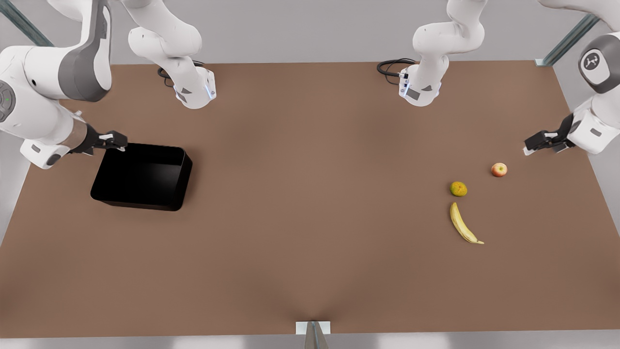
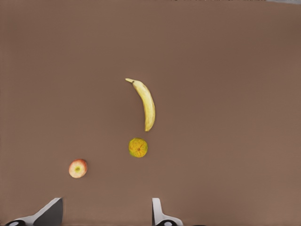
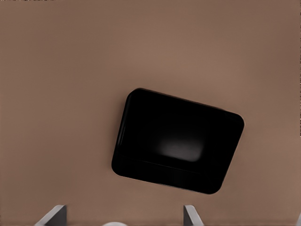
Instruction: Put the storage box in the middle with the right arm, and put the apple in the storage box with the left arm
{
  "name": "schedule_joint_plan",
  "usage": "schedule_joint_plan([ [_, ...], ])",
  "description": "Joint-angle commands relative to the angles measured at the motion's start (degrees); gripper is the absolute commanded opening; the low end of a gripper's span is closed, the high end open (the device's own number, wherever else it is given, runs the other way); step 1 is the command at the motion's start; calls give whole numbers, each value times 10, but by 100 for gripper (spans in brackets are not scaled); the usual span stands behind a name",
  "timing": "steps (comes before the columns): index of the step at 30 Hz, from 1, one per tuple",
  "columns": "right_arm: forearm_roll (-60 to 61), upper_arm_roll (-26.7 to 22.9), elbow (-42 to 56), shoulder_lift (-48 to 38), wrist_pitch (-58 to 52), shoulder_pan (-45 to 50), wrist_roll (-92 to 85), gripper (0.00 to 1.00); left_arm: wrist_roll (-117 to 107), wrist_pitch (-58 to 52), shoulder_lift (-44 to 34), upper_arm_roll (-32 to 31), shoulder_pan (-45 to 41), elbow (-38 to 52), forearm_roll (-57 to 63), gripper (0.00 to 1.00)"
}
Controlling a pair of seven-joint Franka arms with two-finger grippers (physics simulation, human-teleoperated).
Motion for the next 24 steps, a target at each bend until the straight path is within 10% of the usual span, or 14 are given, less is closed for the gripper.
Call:
schedule_joint_plan([
  [1, 0, 0, 0, 1, 0, 1, 0, 100, 1, 0, 1, 0, -81, 0, -2, 100],
  [10, -7, -77, -152, 48, 134, -36, -5, 100, -314, -114, 157, 18, 65, 5, -257, 100],
  [16, -9, -161, -324, 52, 391, -45, -107, 100, -281, -195, 320, 218, 99, -96, -516, 100],
  [24, 18, -236, -338, 107, 437, -67, -178, 100, -226, -234, 427, 257, 112, -84, -612, 100],
])
